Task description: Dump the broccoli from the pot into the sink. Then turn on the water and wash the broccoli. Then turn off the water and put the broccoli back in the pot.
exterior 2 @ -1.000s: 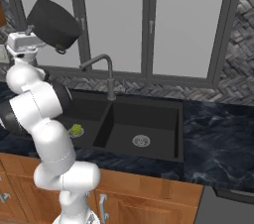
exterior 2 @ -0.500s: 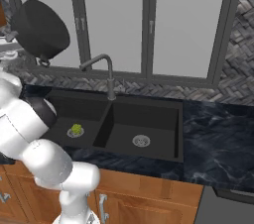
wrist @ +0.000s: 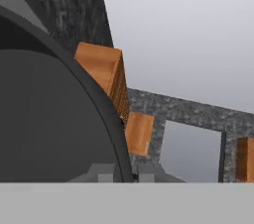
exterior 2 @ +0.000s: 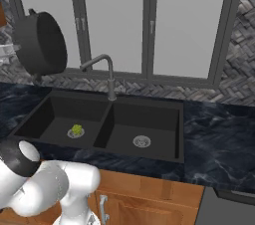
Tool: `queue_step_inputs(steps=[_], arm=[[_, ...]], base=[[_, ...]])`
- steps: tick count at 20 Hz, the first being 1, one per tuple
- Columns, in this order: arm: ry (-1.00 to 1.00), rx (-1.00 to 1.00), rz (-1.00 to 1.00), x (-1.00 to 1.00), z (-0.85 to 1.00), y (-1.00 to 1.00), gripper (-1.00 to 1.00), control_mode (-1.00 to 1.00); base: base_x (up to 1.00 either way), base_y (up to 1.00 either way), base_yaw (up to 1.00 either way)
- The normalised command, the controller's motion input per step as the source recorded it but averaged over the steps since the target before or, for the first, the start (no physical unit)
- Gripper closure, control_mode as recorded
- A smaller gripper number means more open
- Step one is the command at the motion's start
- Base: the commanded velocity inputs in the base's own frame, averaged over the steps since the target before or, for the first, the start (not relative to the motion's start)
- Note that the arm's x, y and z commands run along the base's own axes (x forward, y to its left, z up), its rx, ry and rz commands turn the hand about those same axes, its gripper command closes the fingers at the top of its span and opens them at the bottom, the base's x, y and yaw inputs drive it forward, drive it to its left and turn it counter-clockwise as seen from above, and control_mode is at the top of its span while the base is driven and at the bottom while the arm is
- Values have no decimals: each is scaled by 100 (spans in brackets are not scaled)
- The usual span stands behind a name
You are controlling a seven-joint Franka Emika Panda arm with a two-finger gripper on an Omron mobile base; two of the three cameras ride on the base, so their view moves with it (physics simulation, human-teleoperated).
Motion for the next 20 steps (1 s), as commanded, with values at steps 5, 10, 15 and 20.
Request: queue_step_inputs(steps=[5, 10, 15, 20], arm=[[-9, 21, 21, -33, -1, -86, 100, -100], [-1, 39, 12, -21, -9, -96, 100, -100], [10, 50, 7, -20, -13, -82, 100, -100], [15, 47, 2, -4, 0, -65, 100, -100]], base=[[0, 0, 0], [0, 0, 0], [0, 0, 0], [0, 0, 0]])
